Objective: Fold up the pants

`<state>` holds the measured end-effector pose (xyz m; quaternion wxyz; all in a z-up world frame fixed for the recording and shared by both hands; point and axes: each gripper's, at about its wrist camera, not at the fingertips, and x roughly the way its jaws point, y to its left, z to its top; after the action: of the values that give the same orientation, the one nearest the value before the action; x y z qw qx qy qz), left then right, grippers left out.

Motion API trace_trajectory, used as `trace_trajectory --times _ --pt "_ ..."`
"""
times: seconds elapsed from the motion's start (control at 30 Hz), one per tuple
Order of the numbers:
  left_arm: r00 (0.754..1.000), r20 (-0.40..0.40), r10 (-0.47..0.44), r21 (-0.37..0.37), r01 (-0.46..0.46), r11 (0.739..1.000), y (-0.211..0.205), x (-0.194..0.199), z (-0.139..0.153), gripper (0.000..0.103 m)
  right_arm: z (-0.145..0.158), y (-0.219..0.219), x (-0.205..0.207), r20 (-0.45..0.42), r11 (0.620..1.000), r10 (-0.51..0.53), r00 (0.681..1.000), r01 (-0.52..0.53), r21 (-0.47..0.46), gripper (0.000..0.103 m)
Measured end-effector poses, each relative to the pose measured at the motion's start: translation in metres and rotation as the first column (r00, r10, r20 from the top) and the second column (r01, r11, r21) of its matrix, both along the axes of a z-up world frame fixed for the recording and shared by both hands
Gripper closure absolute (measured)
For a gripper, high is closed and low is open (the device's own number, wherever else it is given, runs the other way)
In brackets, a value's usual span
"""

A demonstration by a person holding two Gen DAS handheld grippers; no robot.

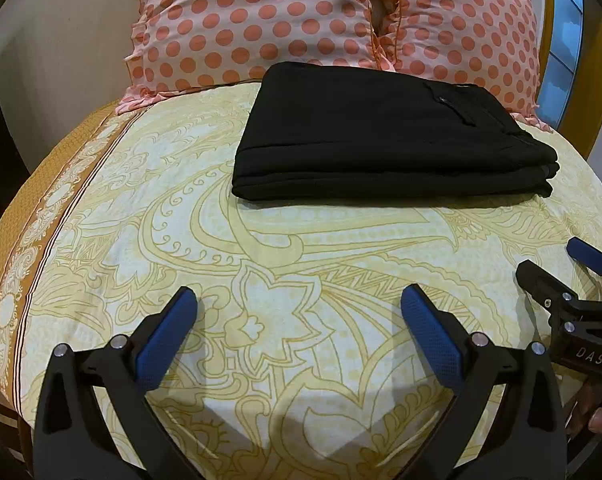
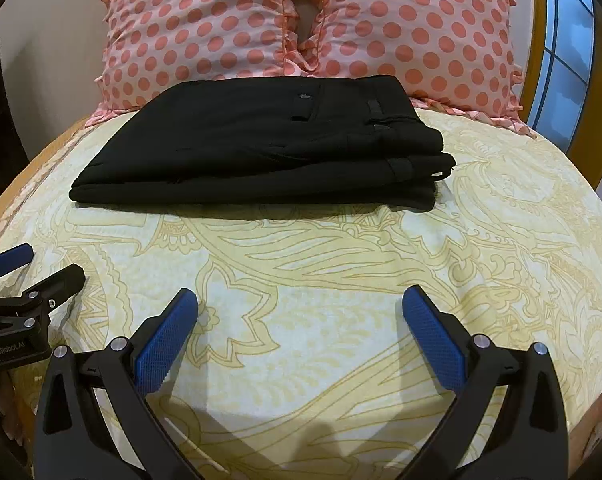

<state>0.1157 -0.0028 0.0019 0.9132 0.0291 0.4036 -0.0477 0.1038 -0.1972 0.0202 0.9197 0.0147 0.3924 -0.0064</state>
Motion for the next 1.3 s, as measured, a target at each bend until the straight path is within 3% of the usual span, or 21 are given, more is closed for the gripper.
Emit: trace_trajectory --times 1.3 --pt "1.000 0.001 0.002 0.000 -0.002 1.000 0.0002 -0.0002 -0.0008 0.002 0.0000 0.0007 -0.0013 0.005 1.000 -0.007 1.000 0.007 -0.001 0.001"
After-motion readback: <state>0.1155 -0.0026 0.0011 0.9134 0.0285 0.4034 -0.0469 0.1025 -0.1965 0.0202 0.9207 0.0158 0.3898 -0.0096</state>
